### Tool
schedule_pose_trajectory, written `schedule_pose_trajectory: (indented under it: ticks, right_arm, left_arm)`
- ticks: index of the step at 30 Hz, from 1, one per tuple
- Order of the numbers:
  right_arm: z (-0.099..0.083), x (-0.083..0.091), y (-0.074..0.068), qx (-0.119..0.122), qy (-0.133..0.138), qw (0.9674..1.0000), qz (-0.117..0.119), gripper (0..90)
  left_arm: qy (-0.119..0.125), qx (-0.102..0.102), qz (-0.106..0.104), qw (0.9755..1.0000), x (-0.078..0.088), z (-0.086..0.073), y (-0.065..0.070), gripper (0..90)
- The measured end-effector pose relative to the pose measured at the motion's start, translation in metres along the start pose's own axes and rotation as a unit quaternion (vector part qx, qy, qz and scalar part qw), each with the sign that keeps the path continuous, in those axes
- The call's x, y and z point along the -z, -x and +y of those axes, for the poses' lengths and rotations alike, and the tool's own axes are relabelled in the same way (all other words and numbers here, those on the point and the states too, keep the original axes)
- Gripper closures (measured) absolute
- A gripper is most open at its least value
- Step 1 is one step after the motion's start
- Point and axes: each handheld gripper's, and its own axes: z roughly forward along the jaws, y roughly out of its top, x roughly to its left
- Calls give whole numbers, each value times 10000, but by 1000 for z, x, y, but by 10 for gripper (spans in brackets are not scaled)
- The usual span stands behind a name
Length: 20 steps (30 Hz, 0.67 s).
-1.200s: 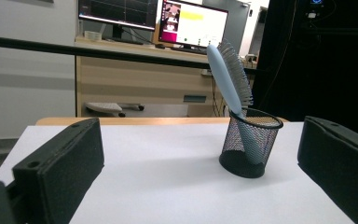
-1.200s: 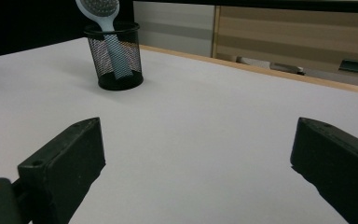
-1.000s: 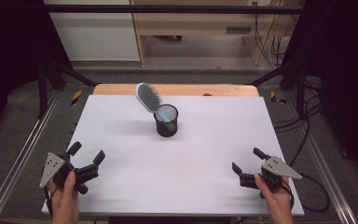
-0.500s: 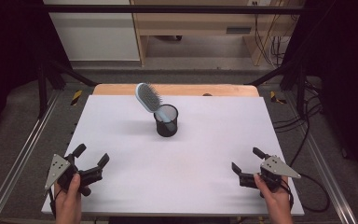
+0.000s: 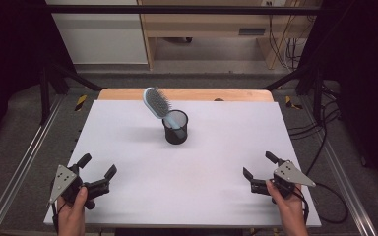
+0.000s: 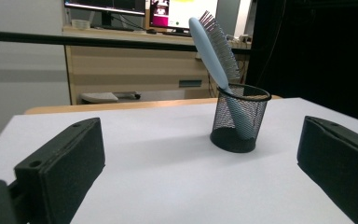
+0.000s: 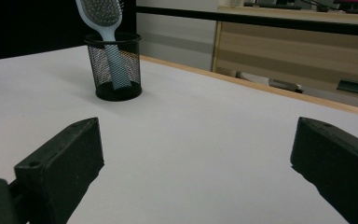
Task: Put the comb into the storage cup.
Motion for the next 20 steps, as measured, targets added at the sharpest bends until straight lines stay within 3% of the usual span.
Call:
schedule_pose_trajectory:
  ticks: [9, 14, 17, 20]
  right_arm:
    - [6, -28, -4, -45, -288, 9990, 336, 33]
    - [5, -45, -9, -211, -464, 9964, 677, 46]
    - [2, -45, -19, -112, -593, 9940, 909, 47]
    - [3, -43, -24, -96, -568, 9942, 910, 48]
  left_arm:
    - [-270, -134, 115, 9995, -3, -2, -5, 9]
    - [-319, 13, 185, 9993, -4, -6, -12, 11]
    - [-291, 130, 190, 9993, -4, -7, -13, 10]
    - [-291, 188, 175, 9992, -4, -7, -13, 11]
